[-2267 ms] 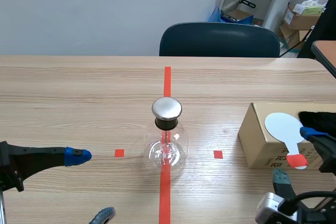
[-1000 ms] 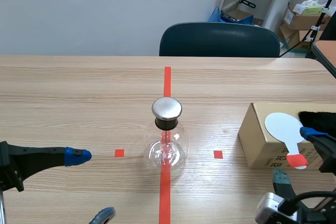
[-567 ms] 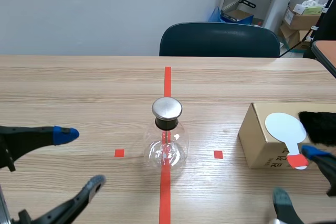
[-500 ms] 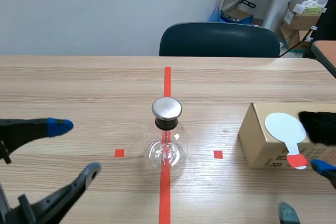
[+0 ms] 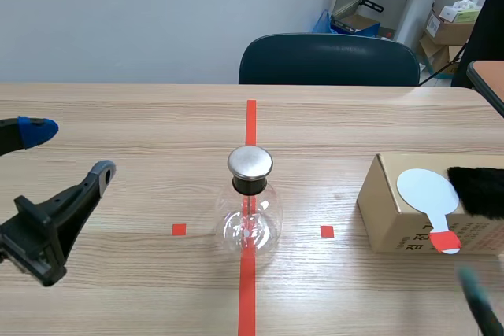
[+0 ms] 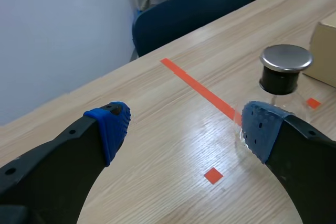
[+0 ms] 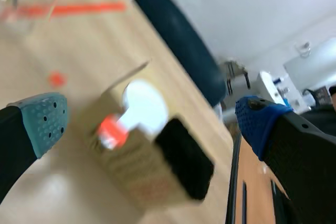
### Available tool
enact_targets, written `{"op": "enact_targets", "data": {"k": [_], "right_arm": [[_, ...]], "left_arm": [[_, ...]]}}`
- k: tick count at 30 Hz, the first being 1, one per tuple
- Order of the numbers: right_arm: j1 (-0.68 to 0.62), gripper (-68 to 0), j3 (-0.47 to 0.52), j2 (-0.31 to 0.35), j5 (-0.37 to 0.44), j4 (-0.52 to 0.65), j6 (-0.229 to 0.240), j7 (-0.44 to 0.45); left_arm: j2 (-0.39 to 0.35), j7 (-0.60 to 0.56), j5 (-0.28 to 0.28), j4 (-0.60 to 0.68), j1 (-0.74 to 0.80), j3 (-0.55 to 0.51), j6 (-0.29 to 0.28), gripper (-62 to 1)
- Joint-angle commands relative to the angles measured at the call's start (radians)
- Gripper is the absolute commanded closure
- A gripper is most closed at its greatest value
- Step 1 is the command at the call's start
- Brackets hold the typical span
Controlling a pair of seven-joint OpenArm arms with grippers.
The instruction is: Do the electroscope experiment
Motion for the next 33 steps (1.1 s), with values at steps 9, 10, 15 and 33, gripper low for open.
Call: {"op": "enact_targets", "data": {"k": [9,10,15,33], "right_arm": [[0.156,-67.9,0.010,0.183,0.421,0.164,0.299,-0.183],[0.181,-67.9,0.008,0.183,0.441,0.169,0.336,-0.208],[0.319,-67.9,-0.050,0.182,0.522,0.171,0.452,-0.340],[0.528,-67.9,-0.224,0.015,0.578,0.171,0.452,-0.737]], "left_arm": [[0.105,0.168,-0.004,0.093,0.003,-0.128,0.002,-46.5],[0.116,0.190,-0.004,0.103,0.003,-0.142,0.002,-46.5],[0.141,0.284,-0.004,0.146,0.003,-0.208,0.002,-46.5],[0.141,0.322,-0.004,0.154,0.003,-0.228,0.002,-46.5]]}}
